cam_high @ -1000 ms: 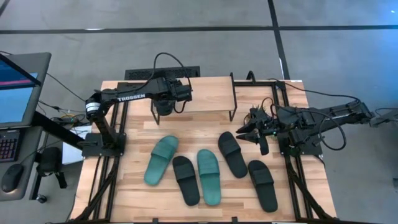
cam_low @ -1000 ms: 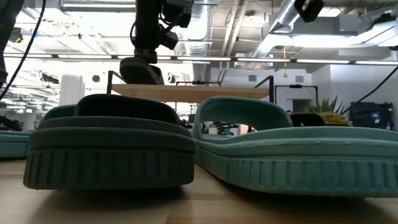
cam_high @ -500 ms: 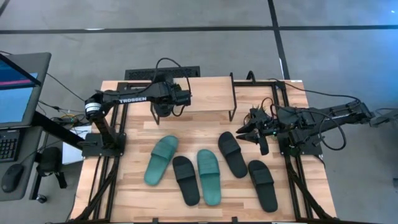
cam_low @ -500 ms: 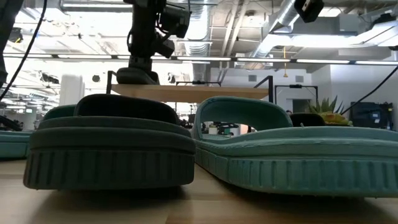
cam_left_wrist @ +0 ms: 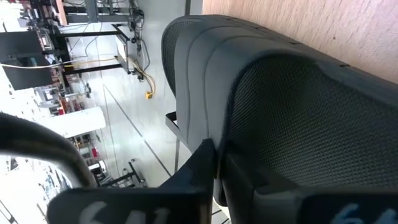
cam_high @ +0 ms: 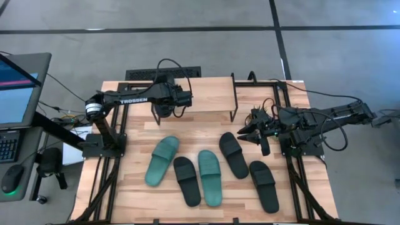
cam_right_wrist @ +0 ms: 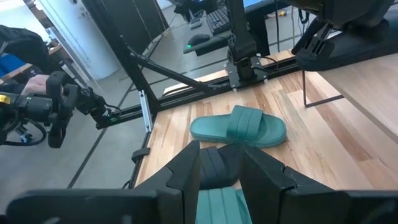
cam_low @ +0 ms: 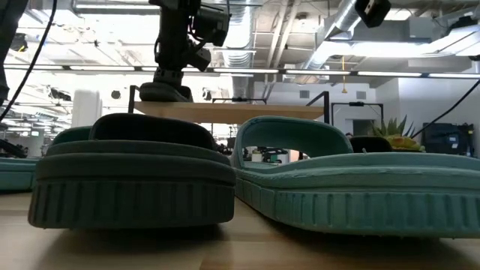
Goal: Pick and place slides into the shelf
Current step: Put the black slide on the shelf
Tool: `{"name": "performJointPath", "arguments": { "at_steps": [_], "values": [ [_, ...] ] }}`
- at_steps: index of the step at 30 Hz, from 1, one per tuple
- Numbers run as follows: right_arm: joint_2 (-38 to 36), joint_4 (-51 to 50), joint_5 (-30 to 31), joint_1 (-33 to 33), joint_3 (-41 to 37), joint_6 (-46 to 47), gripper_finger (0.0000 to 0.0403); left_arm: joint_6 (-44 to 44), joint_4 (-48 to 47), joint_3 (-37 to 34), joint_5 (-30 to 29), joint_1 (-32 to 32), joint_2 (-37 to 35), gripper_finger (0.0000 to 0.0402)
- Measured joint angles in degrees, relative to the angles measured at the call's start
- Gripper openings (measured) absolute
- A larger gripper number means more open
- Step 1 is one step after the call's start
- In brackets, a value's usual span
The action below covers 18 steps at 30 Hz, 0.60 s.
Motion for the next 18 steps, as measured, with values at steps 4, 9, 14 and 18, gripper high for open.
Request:
{"name": "performJointPath", "arguments": {
  "at_steps": [4, 9, 14, 18],
  "values": [
    [0.0, -0.07, -0.02, -0.01, 0.0, 0.0, 0.0098, 0.0, -0.22, -0.04, -0.51, -0.13, 0.07, 0.0037],
    [0.0, -0.07, -0.02, 0.0, 0.0, 0.0, 0.0098, 0.56, -0.89, 0.56, -0.72, -0.28, 0.15, 0.0062],
    [0.0, -0.07, -0.02, 0.0, 0.0, -0.01, 0.0098, 0.93, -2.21, 1.7, -0.56, -0.28, 0.22, 0.0076],
    [0.0, -0.07, -0.02, 0.0, 0.0, -0.02, 0.0098, 2.09, -2.21, 1.81, 1.62, -0.28, 0.22, 0.0078]
  ]
}}
